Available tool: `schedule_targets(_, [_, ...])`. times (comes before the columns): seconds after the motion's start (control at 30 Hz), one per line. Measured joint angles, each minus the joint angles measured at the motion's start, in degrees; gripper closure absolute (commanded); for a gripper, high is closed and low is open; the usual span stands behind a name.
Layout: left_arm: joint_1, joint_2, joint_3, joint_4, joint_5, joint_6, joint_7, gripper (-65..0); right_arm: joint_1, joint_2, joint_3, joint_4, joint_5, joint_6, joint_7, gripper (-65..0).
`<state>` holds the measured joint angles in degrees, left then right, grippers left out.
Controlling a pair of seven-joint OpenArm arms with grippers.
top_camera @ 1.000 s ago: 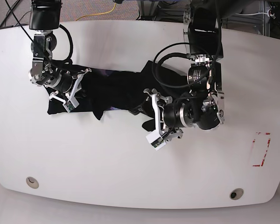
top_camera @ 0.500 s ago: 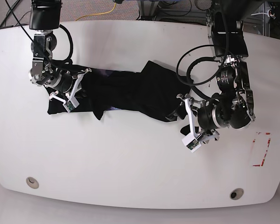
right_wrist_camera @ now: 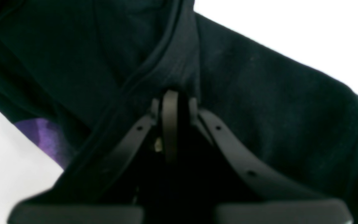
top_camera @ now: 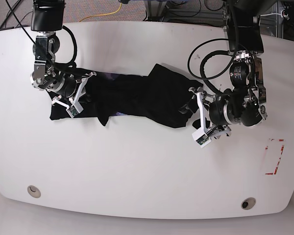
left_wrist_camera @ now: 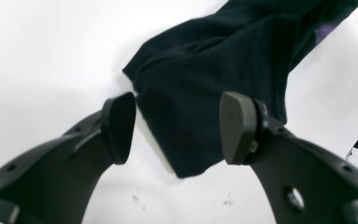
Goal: Layout the t-shirt on the table in an organized manner, then fold the t-shirt properly
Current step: 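Lift the strip end with the left gripper and fold it toward the right gripper, then lower the folded end onto the strip's middle with the left gripper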
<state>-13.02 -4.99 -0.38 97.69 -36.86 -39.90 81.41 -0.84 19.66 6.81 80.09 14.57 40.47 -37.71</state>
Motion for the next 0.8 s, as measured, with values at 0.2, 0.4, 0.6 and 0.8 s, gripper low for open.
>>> schedule_targets(0.2, [-0.2,4.8,6.9,0.0,-0.3,0.0,-0.4,-40.3,0.0,-0.9,0.2,0.1,-0.5,-0.2,0.0,-4.3])
schedule_targets(0.4, [-1.9,8.4,14.2,-3.1,3.1,0.0,-0.3,-40.3,0.1,-1.1,0.2,0.1,-0.5,-0.2,0.0,-4.3])
schedule_targets(0.6, [-4.2,9.8,17.9,-6.0,7.1,0.0,-0.6,-40.3,0.1,-1.1,0.2,0.1,-0.4,-0.2,0.0,-4.3])
schedule_targets(0.8, [-4.4,10.0,20.9,-7.5,10.2,0.0,-0.2,-40.3,0.1,-1.1,0.2,0.1,-0.6,-0.2,0.0,-4.3])
